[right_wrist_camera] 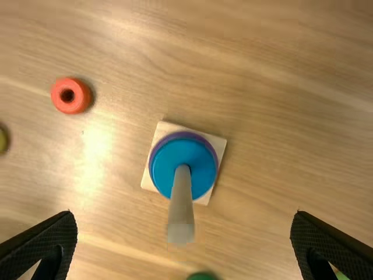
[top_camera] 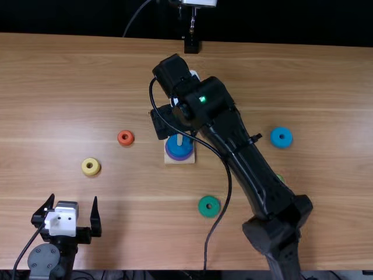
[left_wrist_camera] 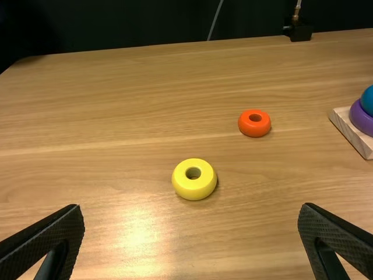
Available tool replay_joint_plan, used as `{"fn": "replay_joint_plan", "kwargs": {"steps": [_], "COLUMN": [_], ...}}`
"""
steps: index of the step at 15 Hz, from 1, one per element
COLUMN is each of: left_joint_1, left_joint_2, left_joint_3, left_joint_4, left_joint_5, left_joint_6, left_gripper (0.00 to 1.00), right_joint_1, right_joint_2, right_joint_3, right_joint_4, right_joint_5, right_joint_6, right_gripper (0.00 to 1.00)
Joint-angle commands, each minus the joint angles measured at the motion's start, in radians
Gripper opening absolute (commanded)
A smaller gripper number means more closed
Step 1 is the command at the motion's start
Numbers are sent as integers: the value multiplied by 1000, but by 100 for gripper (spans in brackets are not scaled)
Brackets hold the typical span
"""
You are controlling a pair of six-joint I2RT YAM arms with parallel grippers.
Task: Build the Hanoi tower: stack the rings onto the peg from bottom to top in this color order: purple, dark blue, light blue, dark green, light green, yellow, orange.
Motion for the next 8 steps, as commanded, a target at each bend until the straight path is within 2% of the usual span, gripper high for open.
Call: {"fn": "replay_joint_plan", "kwargs": {"steps": [1, 5, 8], "left_joint_1": [-5, -5, -5], "left_joint_2": [-12, -12, -12], "left_joint_3": [-106, -106, -106], "left_joint_4": [-80, -80, -80], "left_joint_5": [8, 8, 8], "left_joint_6": [-2, -2, -2], "left_gripper": [100, 100, 100], "right_joint_1": [-61, -190, -308], "right_joint_2": [-113, -336, -437], "right_joint_3": [-114, -517, -740], "right_joint_4": [55, 403, 552], "right_joint_5": [16, 18, 18], "right_joint_6": [6, 2, -7], "right_gripper": [100, 100, 100]}}
